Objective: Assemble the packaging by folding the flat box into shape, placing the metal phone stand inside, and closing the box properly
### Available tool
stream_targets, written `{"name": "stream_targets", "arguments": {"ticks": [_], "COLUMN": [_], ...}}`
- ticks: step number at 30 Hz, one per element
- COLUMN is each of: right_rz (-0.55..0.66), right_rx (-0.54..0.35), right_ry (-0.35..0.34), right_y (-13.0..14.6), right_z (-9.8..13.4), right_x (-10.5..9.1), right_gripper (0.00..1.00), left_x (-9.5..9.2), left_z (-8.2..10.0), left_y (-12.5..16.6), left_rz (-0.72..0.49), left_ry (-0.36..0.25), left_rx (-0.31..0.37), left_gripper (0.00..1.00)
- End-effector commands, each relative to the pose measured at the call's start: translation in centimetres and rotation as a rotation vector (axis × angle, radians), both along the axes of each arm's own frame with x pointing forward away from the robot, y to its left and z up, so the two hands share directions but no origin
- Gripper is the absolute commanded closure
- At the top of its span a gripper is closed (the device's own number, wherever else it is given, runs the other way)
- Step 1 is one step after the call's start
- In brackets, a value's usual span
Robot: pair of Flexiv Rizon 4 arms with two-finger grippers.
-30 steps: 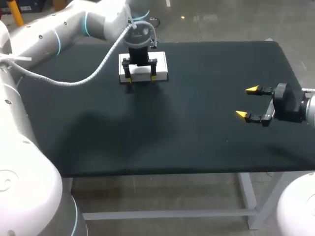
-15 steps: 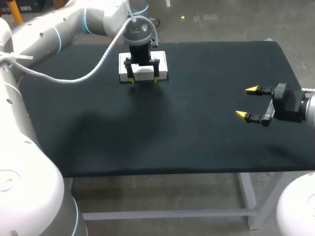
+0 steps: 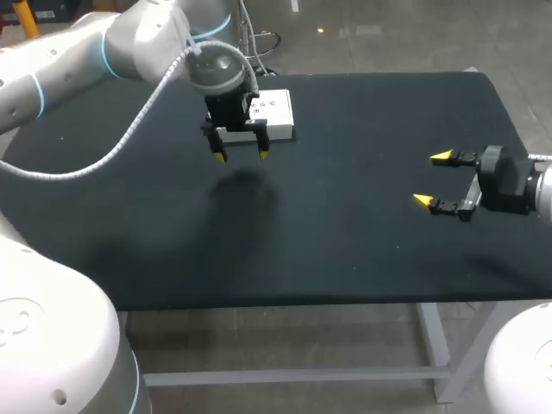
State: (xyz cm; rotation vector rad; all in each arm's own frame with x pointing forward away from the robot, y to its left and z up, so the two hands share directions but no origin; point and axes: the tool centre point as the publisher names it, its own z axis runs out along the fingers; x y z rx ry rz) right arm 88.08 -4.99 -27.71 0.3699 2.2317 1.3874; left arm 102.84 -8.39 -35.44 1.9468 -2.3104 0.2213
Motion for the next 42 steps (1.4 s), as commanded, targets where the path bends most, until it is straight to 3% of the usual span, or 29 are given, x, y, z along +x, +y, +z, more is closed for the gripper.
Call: {"name": "stream_targets", "arguments": {"ticks": [1, 6, 16, 23, 32, 42], "right_rz": [0.002, 0.002, 0.002, 0.002, 0.002, 0.002], "right_rx": [0.005, 0.005, 0.005, 0.005, 0.005, 0.005], "right_ry": [-0.005, -0.005, -0.005, -0.005, -0.005, -0.005], "right_y": [-0.1, -0.1, -0.1, -0.1, -0.1, -0.1], "right_z": [-0.1, -0.1, -0.1, -0.1, -0.1, -0.1], "right_x": [-0.1, -0.1, -0.1, -0.1, -0.1, -0.1], "right_gripper": [0.0, 0.0, 0.0, 0.0, 0.0, 0.0], "left_x": [-5.2, -7.1, -8.5, -9.2, -10.3, -10.9], "left_z": [0.0, 0.1, 0.6, 0.6, 1.9, 3.5], "left_y": [1.9, 2.9, 4.8, 5.3, 6.1, 7.7], "left_rz": [0.058, 0.037, -0.06, -0.075, -0.149, -0.265], "left_ry": [-0.389, -0.441, -0.509, -0.584, -0.663, -0.678], "left_rx": [-0.103, -0.165, -0.297, -0.322, -0.373, -0.475], "left_gripper": [0.0, 0.0, 0.0, 0.0, 0.0, 0.0]}}
